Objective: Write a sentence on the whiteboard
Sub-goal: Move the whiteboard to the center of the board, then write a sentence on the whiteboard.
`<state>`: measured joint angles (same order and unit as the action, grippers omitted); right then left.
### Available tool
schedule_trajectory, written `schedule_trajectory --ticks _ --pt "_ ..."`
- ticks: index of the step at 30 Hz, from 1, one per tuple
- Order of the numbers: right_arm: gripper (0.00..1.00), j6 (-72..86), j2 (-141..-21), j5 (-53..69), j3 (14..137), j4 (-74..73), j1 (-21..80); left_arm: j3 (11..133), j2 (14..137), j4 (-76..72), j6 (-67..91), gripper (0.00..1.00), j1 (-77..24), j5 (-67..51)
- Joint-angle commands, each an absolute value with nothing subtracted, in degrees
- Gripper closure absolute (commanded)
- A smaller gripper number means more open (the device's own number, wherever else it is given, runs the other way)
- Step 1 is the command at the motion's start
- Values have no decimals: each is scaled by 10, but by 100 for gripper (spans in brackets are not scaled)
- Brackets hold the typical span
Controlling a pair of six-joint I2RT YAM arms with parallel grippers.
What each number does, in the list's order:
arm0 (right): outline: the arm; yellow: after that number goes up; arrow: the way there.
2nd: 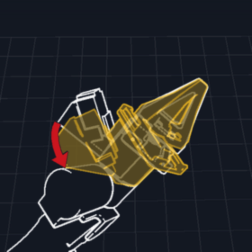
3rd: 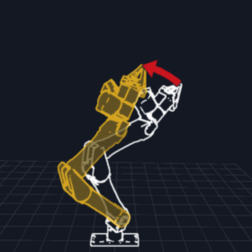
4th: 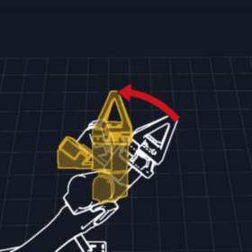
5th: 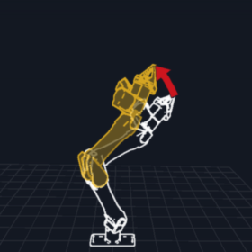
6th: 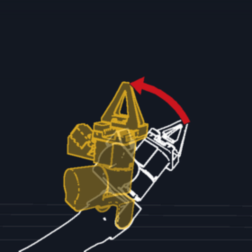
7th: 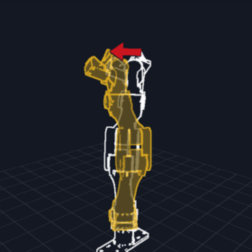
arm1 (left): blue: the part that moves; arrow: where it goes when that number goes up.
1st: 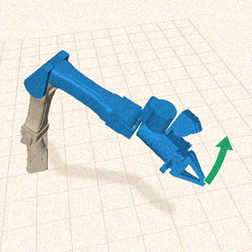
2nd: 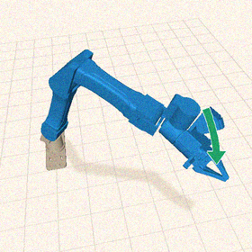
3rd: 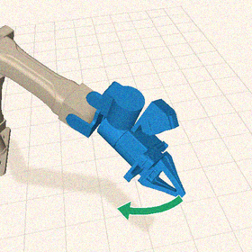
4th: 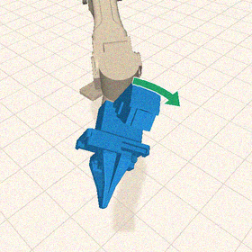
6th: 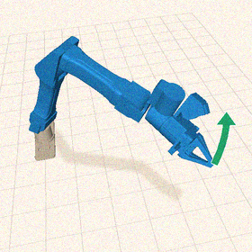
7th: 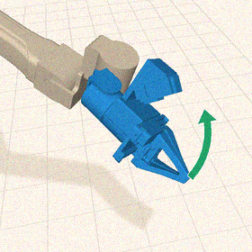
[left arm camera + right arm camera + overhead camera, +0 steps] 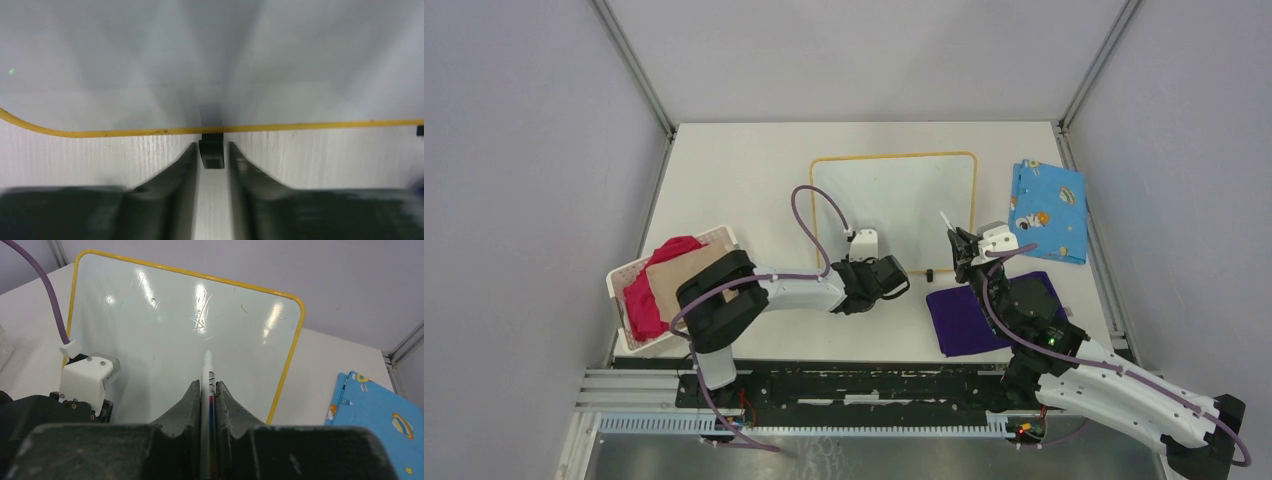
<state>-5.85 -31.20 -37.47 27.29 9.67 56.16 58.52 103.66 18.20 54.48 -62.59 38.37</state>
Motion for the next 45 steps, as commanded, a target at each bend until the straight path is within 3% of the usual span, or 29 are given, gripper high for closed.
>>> schedule_trajectory --ticks 1,3,4,12,18,22,29,33,38,41,45 --pt "100 -58 -309 -375 301 107 564 573 981 204 545 51 -633 375" --pt "100 -58 -309 -373 303 108 564 566 954 204 538 30 -634 374" --pt "100 -59 -309 -373 304 108 564 565 940 206 535 25 -634 374" --pt "100 -63 -309 -364 325 96 565 601 826 321 529 2 -637 372" --pt "100 -75 -307 -361 337 89 564 650 718 444 477 0 -637 490" --pt "100 -80 -310 -361 338 92 565 667 641 424 357 0 -638 566" --pt "100 -73 -316 -351 337 96 564 689 586 441 323 0 -630 674" --pt "100 -72 -321 -341 339 100 564 633 523 265 216 0 -579 646" --pt "100 -65 -327 -329 343 101 564 549 472 94 252 0 -355 412" --pt "100 -62 -329 -324 342 102 564 616 547 133 149 0 -289 256" --pt "100 -59 -328 -319 343 97 564 657 648 175 161 0 -259 247"
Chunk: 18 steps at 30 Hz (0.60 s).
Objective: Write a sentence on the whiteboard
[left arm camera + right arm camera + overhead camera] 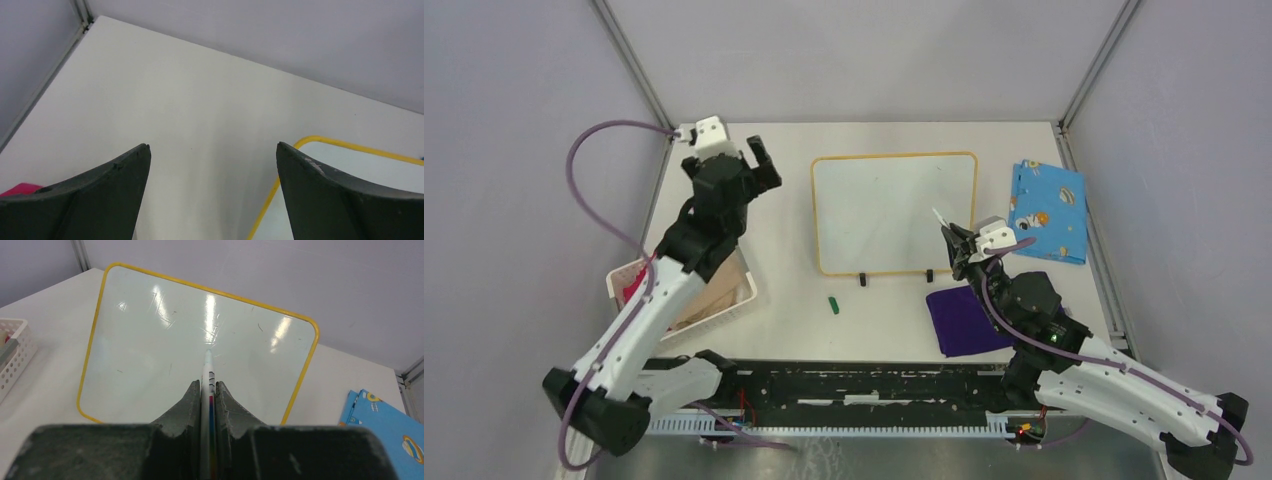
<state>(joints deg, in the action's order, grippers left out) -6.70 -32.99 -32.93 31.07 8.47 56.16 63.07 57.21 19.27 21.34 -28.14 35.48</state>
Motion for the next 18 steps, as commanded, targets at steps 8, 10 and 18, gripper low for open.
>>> schedule_trajectory --ticks 8,10,18 --pt "100 -61 -329 -317 339 98 564 493 623 -65 215 2 -217 103" --pt "100 -64 -332 -321 339 100 564 440 604 -130 211 3 -217 76" --pt "100 -67 -364 -313 339 117 564 491 695 -127 284 0 -126 -153"
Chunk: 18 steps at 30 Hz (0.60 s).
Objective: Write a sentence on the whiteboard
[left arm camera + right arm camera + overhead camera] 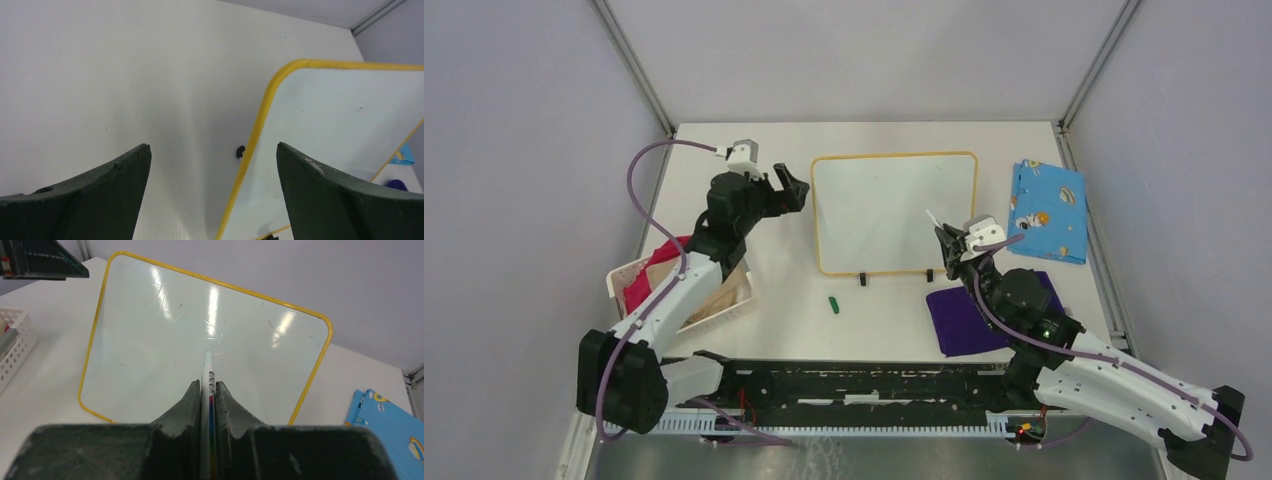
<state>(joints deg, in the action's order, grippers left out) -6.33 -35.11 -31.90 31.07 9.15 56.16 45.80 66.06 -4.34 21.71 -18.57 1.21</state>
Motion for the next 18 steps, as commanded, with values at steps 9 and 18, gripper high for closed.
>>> schedule_trajectory --ticks 9,18 --pt "100 -77 -371 -311 348 119 564 426 788 -384 359 0 -39 -468" --pt "100 -78 -381 -304 343 133 564 416 861 -479 362 0 -39 -540"
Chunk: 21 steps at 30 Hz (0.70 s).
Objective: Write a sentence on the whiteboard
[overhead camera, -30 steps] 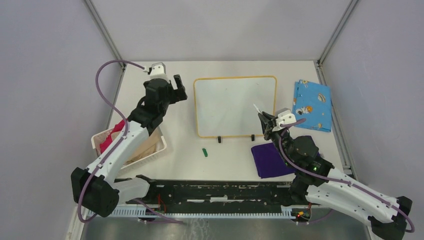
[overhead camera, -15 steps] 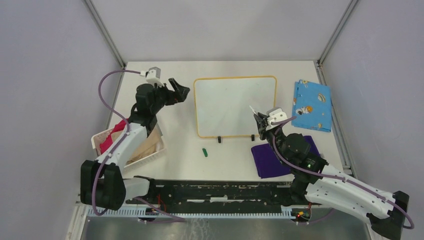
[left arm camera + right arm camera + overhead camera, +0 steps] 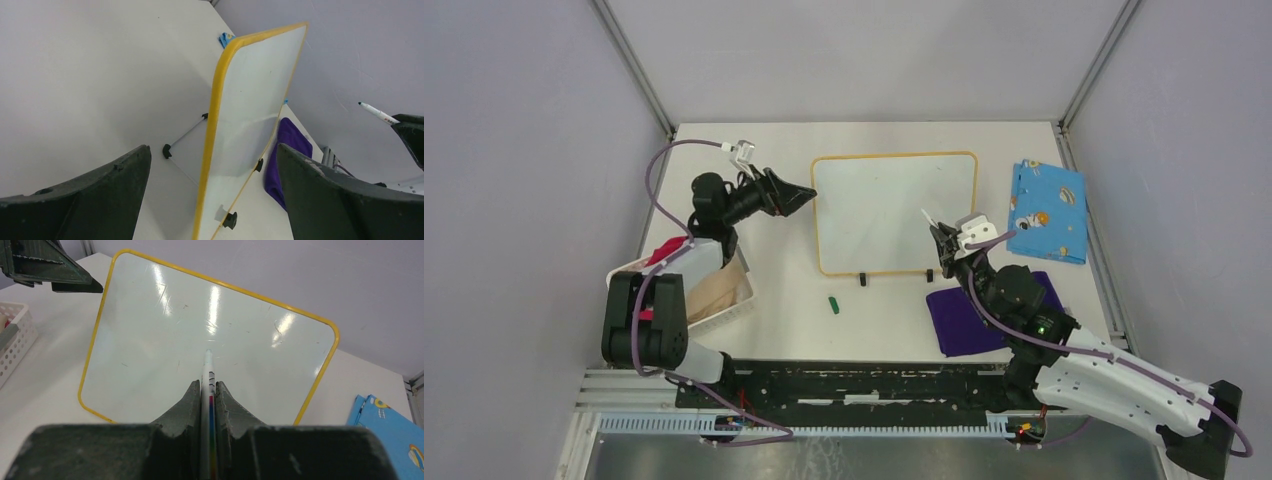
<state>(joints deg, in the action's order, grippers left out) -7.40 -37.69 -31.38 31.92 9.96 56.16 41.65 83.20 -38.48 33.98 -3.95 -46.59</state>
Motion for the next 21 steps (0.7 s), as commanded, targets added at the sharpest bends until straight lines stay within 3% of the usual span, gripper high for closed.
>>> schedule_trajectory --ticks 1,9,16,21 --pt "100 -77 -381 -304 342 134 564 412 867 -493 364 2 -39 -545" --pt "100 -75 -391 -296 343 138 564 411 937 -581 386 14 -39 -601" --pt "100 -80 -399 -293 345 143 563 413 1045 -886 591 26 -46 -638" --pt "100 -84 -399 -294 344 141 564 434 1079 -942 628 30 -50 -659"
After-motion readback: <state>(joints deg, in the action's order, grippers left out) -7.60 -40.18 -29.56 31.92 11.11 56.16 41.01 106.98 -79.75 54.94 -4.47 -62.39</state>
